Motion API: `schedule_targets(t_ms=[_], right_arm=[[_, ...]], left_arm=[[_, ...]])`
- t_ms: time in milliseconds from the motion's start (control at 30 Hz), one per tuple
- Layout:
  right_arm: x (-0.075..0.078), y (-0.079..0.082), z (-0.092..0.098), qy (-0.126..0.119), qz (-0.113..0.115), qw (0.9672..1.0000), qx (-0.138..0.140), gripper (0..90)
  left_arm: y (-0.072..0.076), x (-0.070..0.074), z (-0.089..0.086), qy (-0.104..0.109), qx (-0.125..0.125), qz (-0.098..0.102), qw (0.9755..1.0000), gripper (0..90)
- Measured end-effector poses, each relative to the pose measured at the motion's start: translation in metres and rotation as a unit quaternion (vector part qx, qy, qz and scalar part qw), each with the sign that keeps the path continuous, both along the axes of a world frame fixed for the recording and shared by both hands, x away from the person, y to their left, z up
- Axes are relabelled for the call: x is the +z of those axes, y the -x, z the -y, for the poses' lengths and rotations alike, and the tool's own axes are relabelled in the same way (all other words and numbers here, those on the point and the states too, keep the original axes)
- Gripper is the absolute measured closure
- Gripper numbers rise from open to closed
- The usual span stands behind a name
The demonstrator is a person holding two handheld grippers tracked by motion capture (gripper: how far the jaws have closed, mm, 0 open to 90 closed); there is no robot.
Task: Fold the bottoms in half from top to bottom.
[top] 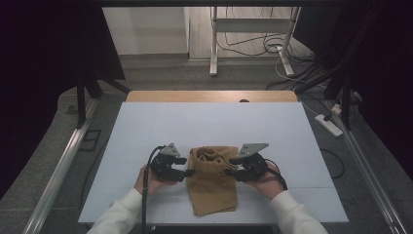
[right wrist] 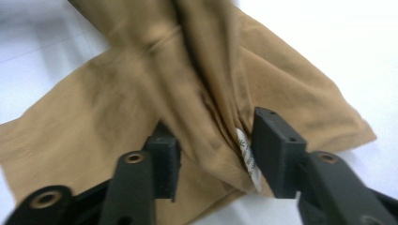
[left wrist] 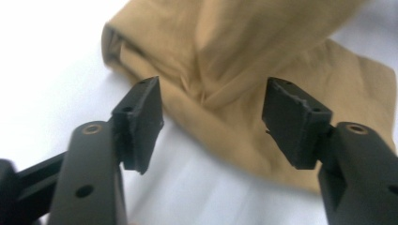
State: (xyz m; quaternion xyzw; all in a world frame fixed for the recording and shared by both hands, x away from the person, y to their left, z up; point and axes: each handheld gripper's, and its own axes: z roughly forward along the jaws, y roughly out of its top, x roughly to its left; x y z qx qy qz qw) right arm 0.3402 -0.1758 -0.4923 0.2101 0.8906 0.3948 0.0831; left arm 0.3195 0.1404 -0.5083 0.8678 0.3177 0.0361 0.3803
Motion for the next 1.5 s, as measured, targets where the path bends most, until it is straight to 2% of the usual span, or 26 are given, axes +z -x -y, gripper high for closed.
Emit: schedule_targets(t_ms=[67, 200, 367, 467, 633, 833, 1000, 1167, 1500], right_arm=[[0.001, 0.004, 0.004, 0.002, 0.000, 1.0000, -0.001, 45.4], [0.000, 0.011, 0.012, 0.026, 0.001, 0.9996, -0.008, 39.4], [-0.007, 0.016, 0.016, 0.071, -0.012, 0.9973, -0.011, 33.2], [-0.008, 0.019, 0.021, 0.083, -0.012, 0.9964, -0.014, 33.0], [-0.008, 0.017, 0.035, 0.077, -0.023, 0.9963, -0.031, 33.0], [-0.005, 0.014, 0.044, 0.054, -0.030, 0.9969, -0.049, 33.2], [-0.002, 0.008, 0.043, 0.014, -0.051, 0.9963, -0.069, 33.3], [0.004, 0.007, 0.044, -0.002, -0.043, 0.9962, -0.076, 33.2], [0.007, 0.000, 0.041, -0.012, -0.038, 0.9947, -0.094, 33.2]], left_arm=[[0.003, -0.001, -0.007, -0.003, 0.007, -0.002, 1.0000, 35.4], [0.003, -0.003, -0.021, 0.000, 0.031, -0.010, 0.9995, 35.4], [0.003, -0.001, -0.020, 0.001, 0.037, -0.004, 0.9993, 34.9], [0.002, -0.001, -0.019, -0.001, 0.036, -0.003, 0.9993, 34.3], [0.001, -0.001, -0.018, 0.000, 0.044, -0.003, 0.9990, 33.8], [0.000, 0.000, -0.017, 0.004, 0.049, -0.002, 0.9988, 33.4], [-0.003, -0.001, -0.014, 0.001, 0.047, -0.008, 0.9989, 32.8], [-0.004, -0.001, -0.011, 0.000, 0.046, -0.007, 0.9989, 32.7], [-0.010, 0.001, -0.011, 0.005, 0.060, -0.005, 0.9982, 31.9]])
